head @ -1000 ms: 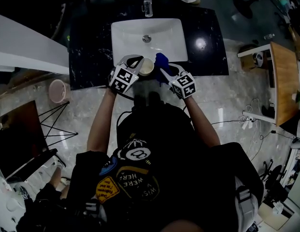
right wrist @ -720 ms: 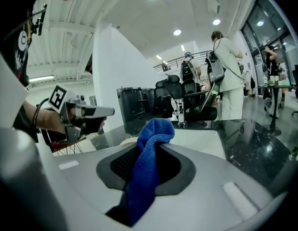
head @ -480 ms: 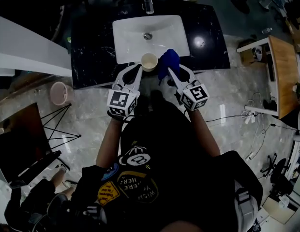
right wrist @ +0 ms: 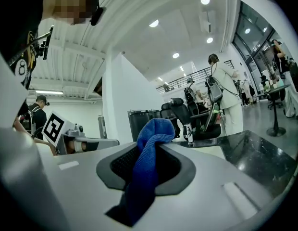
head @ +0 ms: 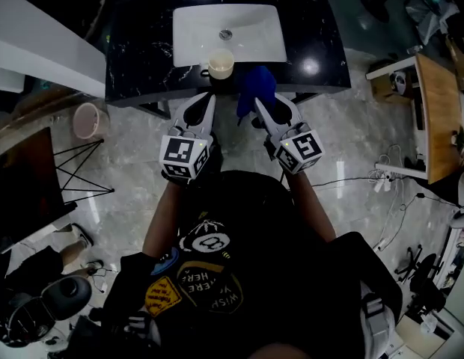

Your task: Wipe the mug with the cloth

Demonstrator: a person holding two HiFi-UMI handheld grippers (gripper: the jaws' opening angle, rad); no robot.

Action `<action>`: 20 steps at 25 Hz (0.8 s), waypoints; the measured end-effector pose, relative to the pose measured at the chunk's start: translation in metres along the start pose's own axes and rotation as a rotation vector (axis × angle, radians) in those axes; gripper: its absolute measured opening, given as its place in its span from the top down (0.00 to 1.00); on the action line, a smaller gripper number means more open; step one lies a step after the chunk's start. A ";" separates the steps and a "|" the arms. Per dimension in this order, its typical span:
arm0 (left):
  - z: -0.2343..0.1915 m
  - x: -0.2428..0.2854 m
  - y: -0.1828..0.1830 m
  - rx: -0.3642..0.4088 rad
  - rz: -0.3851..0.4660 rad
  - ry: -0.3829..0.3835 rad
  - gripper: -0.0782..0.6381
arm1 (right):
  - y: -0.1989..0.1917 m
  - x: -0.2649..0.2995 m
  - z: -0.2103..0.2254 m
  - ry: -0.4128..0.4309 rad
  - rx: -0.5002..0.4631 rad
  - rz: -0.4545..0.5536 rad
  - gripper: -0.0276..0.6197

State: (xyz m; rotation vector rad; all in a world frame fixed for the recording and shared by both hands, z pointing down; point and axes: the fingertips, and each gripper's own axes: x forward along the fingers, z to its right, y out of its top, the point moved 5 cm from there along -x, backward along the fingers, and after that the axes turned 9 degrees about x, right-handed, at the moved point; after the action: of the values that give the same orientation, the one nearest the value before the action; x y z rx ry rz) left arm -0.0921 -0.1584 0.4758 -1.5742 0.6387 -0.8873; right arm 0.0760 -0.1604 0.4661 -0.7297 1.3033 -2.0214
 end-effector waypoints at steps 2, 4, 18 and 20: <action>0.028 -0.018 -0.001 0.010 -0.006 0.015 0.88 | 0.000 -0.027 -0.010 0.016 0.003 0.008 0.83; 0.057 -0.038 0.000 0.023 -0.005 0.034 0.88 | -0.001 -0.058 -0.020 0.032 0.009 0.013 0.83; 0.151 -0.135 -0.005 0.038 -0.020 0.120 0.88 | -0.027 -0.175 -0.084 0.038 0.015 0.023 0.83; 0.148 -0.135 0.002 0.053 -0.018 0.116 0.88 | -0.023 -0.174 -0.090 0.024 0.013 0.027 0.83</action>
State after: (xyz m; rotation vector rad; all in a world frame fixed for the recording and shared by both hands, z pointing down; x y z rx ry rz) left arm -0.0463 0.0339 0.4399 -1.4904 0.6790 -1.0069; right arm 0.1205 0.0294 0.4346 -0.6797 1.3056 -2.0212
